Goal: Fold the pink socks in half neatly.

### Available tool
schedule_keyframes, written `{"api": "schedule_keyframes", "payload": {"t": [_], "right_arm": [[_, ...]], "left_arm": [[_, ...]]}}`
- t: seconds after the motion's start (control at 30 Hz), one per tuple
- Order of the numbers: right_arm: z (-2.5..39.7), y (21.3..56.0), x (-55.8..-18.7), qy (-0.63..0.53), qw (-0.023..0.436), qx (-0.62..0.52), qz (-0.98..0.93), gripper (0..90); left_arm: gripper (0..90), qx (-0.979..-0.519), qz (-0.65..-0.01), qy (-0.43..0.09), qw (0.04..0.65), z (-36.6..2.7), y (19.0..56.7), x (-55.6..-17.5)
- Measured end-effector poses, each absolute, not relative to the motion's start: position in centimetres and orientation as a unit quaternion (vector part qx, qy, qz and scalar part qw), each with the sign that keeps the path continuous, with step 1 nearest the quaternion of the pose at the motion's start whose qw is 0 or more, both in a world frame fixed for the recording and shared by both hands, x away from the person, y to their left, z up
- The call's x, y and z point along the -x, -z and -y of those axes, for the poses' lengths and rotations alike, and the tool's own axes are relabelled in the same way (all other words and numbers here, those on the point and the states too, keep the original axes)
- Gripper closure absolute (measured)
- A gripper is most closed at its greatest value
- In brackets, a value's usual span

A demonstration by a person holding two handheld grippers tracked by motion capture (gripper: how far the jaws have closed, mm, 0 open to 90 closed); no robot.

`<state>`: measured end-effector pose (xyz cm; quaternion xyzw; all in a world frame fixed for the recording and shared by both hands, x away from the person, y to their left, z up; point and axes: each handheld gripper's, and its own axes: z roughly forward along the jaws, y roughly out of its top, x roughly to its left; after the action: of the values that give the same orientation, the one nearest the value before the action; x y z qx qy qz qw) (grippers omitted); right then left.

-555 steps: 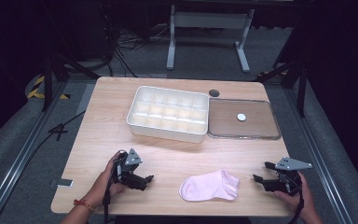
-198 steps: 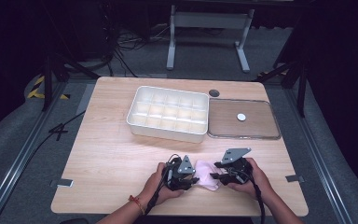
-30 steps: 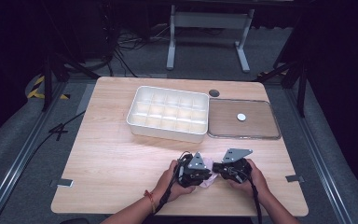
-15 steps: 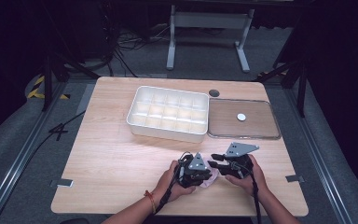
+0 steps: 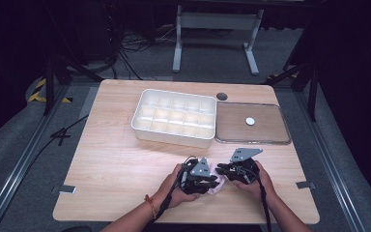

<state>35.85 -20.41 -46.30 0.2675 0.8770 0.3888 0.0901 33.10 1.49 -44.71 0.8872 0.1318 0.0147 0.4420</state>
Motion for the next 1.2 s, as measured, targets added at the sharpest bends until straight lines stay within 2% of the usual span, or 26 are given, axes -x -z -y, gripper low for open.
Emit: {"api": "schedule_keyframes", "payload": {"t": [0.1, 0.23, 0.83, 1.13, 1.2], "right_arm": [[20.5, 46.3, -35.8, -0.391, 0.087, -0.270, -0.876, 79.9], [20.5, 46.4, -35.8, -0.391, 0.089, -0.268, -0.876, 79.9], [20.8, 46.6, -35.2, -0.393, 0.103, -0.264, -0.875, 79.7], [21.3, 46.2, -34.9, -0.374, 0.128, -0.265, -0.880, 77.9], [21.4, 46.0, -34.8, -0.367, 0.141, -0.264, -0.881, 81.0]], "left_arm": [[76.1, -0.877, -0.142, -0.030, 0.458, -2.4, 43.6, -33.5], [77.3, -0.881, -0.150, -0.040, 0.446, -2.7, 44.1, -34.0], [79.3, -0.901, -0.109, -0.010, 0.420, -1.0, 47.1, -33.1], [79.3, -0.905, -0.095, -0.029, 0.415, -0.7, 47.3, -32.5], [79.5, -0.905, -0.096, -0.031, 0.413, -0.6, 47.3, -32.4]]}}
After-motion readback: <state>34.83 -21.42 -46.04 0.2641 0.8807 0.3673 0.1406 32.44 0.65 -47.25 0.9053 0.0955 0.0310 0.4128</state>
